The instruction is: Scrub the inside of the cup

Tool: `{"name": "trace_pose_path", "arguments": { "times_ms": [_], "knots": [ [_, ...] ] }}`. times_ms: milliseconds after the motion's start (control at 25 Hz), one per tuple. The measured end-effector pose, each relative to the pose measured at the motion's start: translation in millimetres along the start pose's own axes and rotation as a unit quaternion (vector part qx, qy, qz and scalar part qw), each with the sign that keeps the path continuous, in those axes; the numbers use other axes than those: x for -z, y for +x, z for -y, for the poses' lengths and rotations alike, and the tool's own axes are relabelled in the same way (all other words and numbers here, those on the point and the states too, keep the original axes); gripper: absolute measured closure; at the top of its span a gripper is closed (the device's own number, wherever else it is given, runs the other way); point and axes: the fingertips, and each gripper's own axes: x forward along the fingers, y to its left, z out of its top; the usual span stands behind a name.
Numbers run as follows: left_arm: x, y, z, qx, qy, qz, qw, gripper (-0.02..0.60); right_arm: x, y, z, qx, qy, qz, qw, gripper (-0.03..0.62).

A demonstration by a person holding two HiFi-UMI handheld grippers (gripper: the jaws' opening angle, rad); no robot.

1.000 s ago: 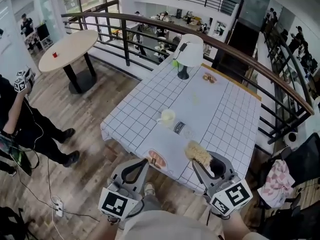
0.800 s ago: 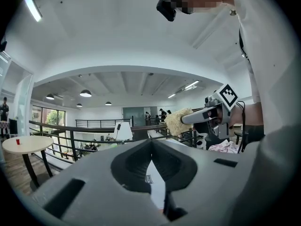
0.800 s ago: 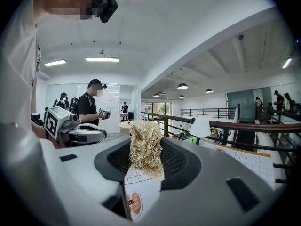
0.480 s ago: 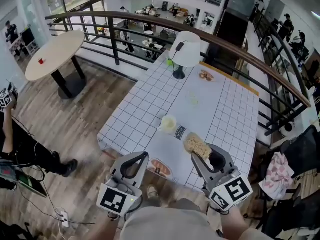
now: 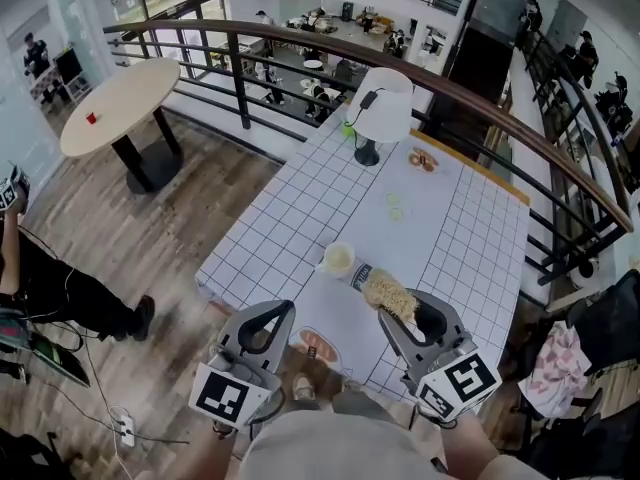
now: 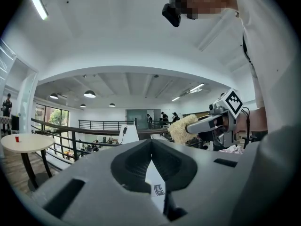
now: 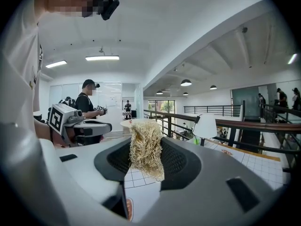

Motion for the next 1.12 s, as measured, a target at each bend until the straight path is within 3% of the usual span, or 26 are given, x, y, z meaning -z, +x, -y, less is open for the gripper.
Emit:
{"name": "trace_pose_path", "arguments": {
  "times_ms": [120,240,320,400,560,720,880,1120],
  "knots": [
    [-1.2,9.3,2.1,-0.009,0.009,0.002,0.9999,0.568,2.1,0.8,10.1,-0.01,0.003,0.0,1.0,0.441],
    [8.6,23.2,1.0,-0.016,0.023,-0.021,0.9994,0.568,4.6,3.6,21.6,-0.019,0.004,-0.002,1.0,0.441],
    [18.6,34.2,-1.0,-0.017,0.008,-0.034,0.9993,0.568,9.0,3.5,29.4,-0.023,0.006,-0.012,1.0,0.441],
    [24.7,43.3,-3.1,-0.005,-0.013,-0.037,0.9992,0.568,16.7,5.4,38.4,-0.018,0.003,-0.035,0.999,0.441],
    [37.6,57.4,-12.0,0.015,0.001,-0.057,0.9983,0.568,31.4,20.1,51.0,-0.013,0.007,-0.071,0.997,0.441],
    [48.8,74.2,-20.9,0.036,-0.002,-0.069,0.997,0.566,35.9,40.8,60.3,-0.033,0.052,-0.071,0.996,0.441],
    [74.2,93.9,-27.6,0.056,0.003,-0.091,0.9943,0.565,53.0,63.1,74.9,-0.031,0.059,-0.089,0.994,0.441],
    [122.1,122.4,-34.4,0.087,0.024,-0.125,0.988,0.495,82.7,100.4,82.8,-0.061,0.048,-0.118,0.99,0.441]
  ]
}}
